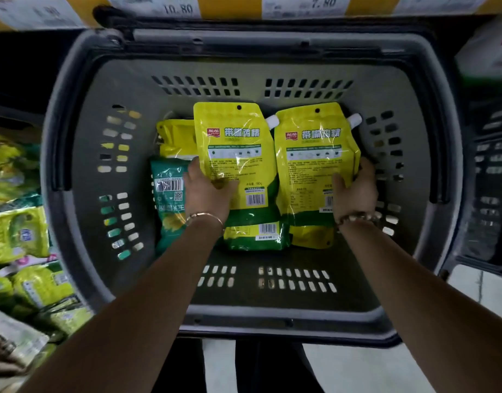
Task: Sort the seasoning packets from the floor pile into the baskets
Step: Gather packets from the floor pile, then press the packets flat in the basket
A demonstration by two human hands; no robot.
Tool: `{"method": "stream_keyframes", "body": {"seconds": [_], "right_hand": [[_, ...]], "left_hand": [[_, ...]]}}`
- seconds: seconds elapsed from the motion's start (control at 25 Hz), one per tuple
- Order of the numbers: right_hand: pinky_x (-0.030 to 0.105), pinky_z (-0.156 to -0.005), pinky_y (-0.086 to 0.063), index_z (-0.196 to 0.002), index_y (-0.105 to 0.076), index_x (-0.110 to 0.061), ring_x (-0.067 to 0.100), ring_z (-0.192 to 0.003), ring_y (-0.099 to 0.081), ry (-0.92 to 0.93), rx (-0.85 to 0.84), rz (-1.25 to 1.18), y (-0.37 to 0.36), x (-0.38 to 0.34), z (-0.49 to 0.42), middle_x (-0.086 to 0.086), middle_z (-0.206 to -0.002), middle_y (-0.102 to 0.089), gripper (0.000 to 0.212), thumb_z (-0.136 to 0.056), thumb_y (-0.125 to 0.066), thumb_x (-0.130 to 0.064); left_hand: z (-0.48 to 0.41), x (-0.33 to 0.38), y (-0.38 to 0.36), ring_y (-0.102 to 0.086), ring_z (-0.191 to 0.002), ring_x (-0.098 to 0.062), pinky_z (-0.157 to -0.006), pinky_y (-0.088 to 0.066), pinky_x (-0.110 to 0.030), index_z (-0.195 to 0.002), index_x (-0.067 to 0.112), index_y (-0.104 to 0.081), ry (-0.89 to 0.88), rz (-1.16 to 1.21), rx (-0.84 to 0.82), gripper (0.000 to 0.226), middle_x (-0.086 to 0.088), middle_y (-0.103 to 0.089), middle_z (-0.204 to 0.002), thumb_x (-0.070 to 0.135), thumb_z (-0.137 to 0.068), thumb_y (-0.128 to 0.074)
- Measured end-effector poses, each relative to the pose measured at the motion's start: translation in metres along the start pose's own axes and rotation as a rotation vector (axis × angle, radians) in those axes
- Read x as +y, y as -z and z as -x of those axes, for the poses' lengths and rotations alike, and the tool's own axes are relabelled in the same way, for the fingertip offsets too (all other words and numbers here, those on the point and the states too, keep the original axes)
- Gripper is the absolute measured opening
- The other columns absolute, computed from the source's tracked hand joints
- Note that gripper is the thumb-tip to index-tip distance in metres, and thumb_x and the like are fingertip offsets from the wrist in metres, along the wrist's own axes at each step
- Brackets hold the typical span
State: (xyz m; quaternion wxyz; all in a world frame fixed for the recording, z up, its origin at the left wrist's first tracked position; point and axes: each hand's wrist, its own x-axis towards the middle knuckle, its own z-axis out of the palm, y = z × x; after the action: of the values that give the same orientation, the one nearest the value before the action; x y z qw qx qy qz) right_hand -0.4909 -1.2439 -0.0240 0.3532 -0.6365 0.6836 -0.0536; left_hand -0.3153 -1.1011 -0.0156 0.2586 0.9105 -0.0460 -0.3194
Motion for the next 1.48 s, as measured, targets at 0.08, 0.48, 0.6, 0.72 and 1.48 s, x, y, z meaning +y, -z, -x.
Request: {"method": "stream_keyframes", "body": {"seconds": [0.08, 0.48, 0.6, 0.72, 1.48], "right_hand": [[0.028, -0.089, -0.042, -0.136, -0.04, -0.011, 0.029, -0.119, -0.049, 0.058, -0.046, 0.079, 0.002, 0.004, 0.013, 0.013, -0.135, -0.046, 0.054, -0.086, -0.06, -0.013], [0.048, -0.115, -0.002, -0.145, 0.014, -0.034, 0.031, -0.142, 0.011, 0.244, -0.597, 0.546, -0.033, 0.016, 0.027, 0.001, -0.155, 0.02, 0.09, -0.09, -0.056, -0.03], [0.048, -0.115, -0.002, -0.145, 0.019, -0.031, 0.031, -0.143, 0.012, 0.247, -0.602, 0.639, -0.041, 0.016, 0.02, 0.005, -0.154, 0.022, 0.09, -0.091, -0.054, -0.035], [0.049, -0.114, -0.007, -0.145, 0.017, -0.031, 0.031, -0.143, 0.008, 0.221, -0.618, 0.697, -0.044, 0.01, 0.014, 0.005, -0.155, 0.02, 0.092, -0.09, -0.055, -0.036], [0.034, -0.098, -0.036, -0.145, -0.031, -0.014, 0.032, -0.127, -0.042, 0.615, -0.262, 0.297, -0.036, -0.145, 0.218, 0.012, -0.147, -0.036, 0.063, -0.09, -0.059, -0.024]], "left_hand": [[0.014, -0.003, 0.004, -0.035, -0.128, -0.026, -0.099, -0.035, -0.036, -0.143, 0.019, -0.028, -0.14, -0.148, -0.013, 0.091, -0.009, -0.029, -0.145, 0.032, -0.069, -0.079], [0.007, 0.012, -0.017, 0.019, -0.141, -0.035, -0.112, -0.003, -0.056, -0.148, 0.027, 0.009, -0.399, -0.827, -0.446, 0.114, -0.009, 0.027, -0.153, 0.057, -0.071, -0.069], [-0.006, 0.019, -0.02, 0.017, -0.141, -0.037, -0.112, -0.005, -0.058, -0.148, 0.025, 0.013, -0.371, -0.867, -0.515, 0.116, -0.011, 0.026, -0.153, 0.058, -0.071, -0.068], [-0.01, 0.027, -0.025, 0.014, -0.142, -0.037, -0.112, -0.009, -0.058, -0.148, 0.024, 0.013, -0.35, -0.887, -0.517, 0.118, -0.012, 0.024, -0.154, 0.058, -0.071, -0.069], [0.113, -0.096, 0.218, -0.044, -0.126, -0.022, -0.101, -0.024, -0.014, -0.13, 0.013, -0.052, -0.361, 0.105, 0.037, 0.055, -0.007, -0.05, -0.135, 0.014, -0.078, -0.072]]}}
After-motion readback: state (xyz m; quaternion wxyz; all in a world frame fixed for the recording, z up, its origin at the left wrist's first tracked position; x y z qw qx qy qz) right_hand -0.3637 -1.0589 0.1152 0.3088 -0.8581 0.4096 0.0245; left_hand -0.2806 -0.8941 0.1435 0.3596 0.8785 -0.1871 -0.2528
